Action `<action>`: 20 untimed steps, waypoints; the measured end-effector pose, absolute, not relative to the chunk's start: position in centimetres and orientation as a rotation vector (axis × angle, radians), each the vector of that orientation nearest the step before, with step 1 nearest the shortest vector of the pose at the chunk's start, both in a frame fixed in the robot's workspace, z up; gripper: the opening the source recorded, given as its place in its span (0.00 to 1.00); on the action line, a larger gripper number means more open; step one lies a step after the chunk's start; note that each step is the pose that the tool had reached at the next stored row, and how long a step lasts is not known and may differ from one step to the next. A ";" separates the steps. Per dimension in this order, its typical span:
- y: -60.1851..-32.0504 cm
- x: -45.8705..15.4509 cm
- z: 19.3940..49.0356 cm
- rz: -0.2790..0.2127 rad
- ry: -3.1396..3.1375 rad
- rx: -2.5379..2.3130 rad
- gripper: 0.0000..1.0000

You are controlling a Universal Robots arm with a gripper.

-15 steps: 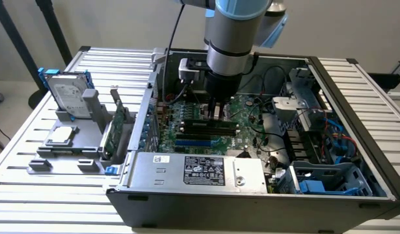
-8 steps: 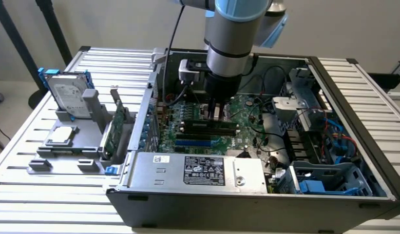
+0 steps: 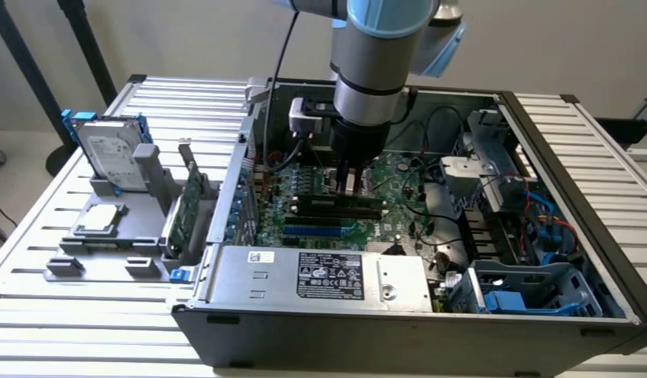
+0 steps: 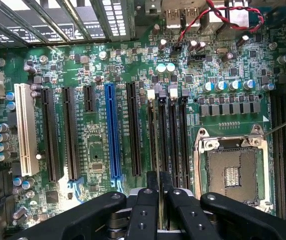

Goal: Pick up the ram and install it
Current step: 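Insert the ram into the slot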

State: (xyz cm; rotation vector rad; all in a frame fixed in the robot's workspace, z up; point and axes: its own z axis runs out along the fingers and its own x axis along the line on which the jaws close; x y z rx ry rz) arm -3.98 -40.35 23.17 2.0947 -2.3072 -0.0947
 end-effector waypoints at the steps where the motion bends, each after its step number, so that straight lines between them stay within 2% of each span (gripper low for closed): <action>1: -40.3 -4.0 23.1 -0.095 -2.307 2.095 0.14; 20: -40.1 -3.9 22.5 -0.088 -2.305 2.092 0.14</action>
